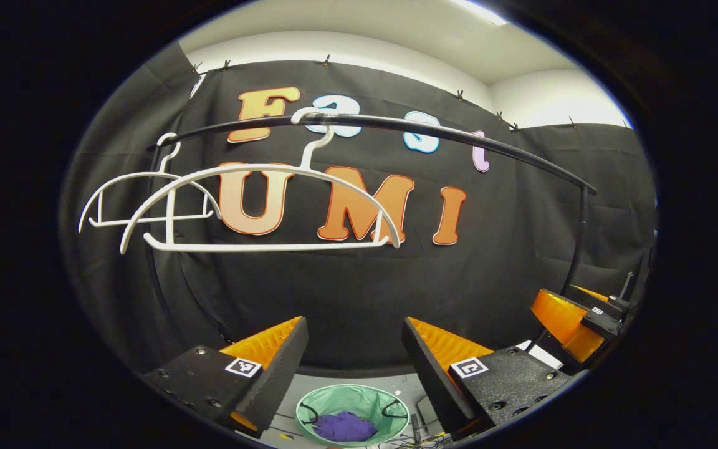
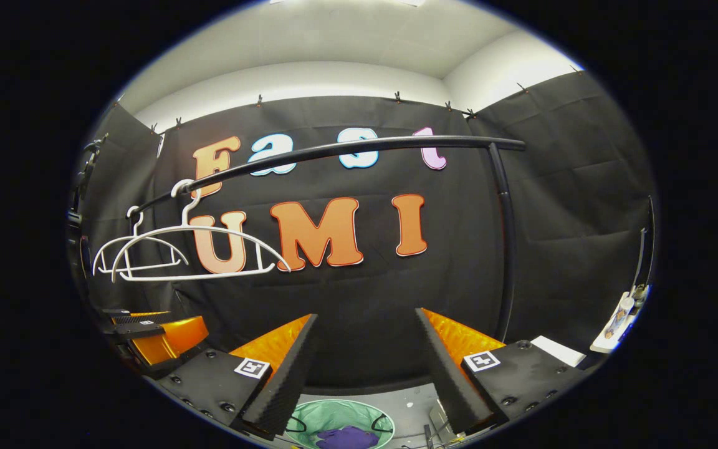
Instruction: Grasp the clothes on the hanger with both hands and then place them into the laundry hamper below.
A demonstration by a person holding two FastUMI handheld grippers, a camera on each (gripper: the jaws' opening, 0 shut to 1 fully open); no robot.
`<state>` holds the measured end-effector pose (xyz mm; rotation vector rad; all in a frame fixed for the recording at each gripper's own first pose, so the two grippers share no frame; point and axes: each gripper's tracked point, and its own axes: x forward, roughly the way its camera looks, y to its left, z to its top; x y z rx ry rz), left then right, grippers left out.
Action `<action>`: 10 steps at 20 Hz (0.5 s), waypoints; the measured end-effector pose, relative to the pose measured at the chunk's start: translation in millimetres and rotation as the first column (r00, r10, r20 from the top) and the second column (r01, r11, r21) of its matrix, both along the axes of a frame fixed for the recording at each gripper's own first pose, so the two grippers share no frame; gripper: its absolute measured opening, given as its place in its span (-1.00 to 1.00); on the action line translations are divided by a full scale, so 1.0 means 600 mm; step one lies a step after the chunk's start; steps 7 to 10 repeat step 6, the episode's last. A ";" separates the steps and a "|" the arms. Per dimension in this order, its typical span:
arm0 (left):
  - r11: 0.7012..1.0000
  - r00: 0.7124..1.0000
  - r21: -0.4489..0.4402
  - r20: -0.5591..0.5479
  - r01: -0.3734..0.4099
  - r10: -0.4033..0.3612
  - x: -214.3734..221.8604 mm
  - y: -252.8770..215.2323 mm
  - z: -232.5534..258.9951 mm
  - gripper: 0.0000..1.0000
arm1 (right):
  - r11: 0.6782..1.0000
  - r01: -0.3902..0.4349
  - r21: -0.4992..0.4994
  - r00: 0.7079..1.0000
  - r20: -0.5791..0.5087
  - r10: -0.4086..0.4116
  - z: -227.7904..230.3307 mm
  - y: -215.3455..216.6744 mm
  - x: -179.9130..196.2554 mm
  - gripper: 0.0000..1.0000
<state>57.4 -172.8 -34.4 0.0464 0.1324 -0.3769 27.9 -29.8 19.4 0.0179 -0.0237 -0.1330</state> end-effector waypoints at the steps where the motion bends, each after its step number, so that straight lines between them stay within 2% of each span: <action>1: 1.000 1.000 -0.002 0.001 -0.005 0.005 -0.002 0.002 -0.001 0.89 | 1.000 0.000 0.002 1.000 0.000 0.000 0.000 0.000 -0.001 0.77; 4: 1.000 1.000 -0.003 0.007 -0.020 0.020 0.001 0.010 0.003 0.97 | 1.000 0.007 0.003 1.000 -0.001 -0.007 -0.002 -0.002 -0.001 0.77; 5: 1.000 1.000 -0.002 0.006 -0.023 0.023 0.000 0.012 0.002 0.84 | 1.000 0.007 0.004 1.000 -0.002 -0.007 -0.002 -0.001 -0.003 0.77; 10: 1.000 1.000 -0.001 0.006 -0.027 0.027 -0.001 0.015 0.002 0.84 | 1.000 0.008 0.006 1.000 -0.003 -0.008 -0.002 0.000 -0.002 0.77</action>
